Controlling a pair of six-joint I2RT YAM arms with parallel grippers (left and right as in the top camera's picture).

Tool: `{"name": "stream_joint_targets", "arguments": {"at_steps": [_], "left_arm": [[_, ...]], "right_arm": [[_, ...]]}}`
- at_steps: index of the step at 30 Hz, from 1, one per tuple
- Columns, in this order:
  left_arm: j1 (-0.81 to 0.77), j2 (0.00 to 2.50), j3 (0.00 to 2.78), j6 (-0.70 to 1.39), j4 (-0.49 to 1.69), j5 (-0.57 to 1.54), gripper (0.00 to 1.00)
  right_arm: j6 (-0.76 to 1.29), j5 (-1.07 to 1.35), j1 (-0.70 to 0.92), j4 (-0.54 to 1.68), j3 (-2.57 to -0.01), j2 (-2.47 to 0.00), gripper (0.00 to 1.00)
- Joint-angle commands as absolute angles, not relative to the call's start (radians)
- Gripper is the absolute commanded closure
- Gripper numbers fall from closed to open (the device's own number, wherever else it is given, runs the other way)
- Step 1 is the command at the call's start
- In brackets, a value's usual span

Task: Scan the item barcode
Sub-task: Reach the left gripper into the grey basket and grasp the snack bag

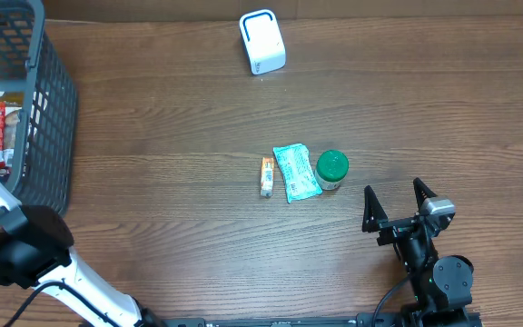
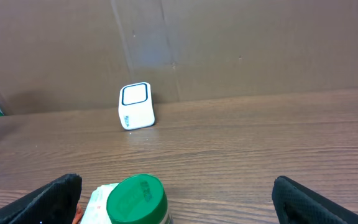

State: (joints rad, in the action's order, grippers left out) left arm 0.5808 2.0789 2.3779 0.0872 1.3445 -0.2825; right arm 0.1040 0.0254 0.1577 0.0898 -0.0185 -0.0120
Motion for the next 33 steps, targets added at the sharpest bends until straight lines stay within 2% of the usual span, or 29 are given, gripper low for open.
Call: {"name": "stream_joint_targets", "arguments": {"at_steps": [1, 5, 9, 21, 33], "left_arm": [[0.596, 2.122, 2.229, 0.0, 1.295, -0.255, 0.11], [0.598, 2.122, 2.017, -0.138, 1.134, -0.249, 0.1], [0.599, 2.122, 1.923, -0.204, 1.019, -0.249, 0.08], [0.633, 2.123, 1.792, -0.39, 0.79, -0.122, 0.04], [0.696, 2.123, 1.651, -0.461, 0.598, -0.009, 0.03]], "right_arm": [[0.097, 0.021, 0.155, 0.083, -0.008, -0.003, 0.0], [0.097, 0.021, 0.155, 0.083, -0.008, -0.003, 0.0], [0.097, 0.021, 0.155, 0.083, -0.008, -0.003, 0.0], [0.097, 0.021, 0.155, 0.083, -0.008, -0.003, 0.0], [0.097, 0.021, 0.155, 0.083, -0.008, -0.003, 0.0]]}}
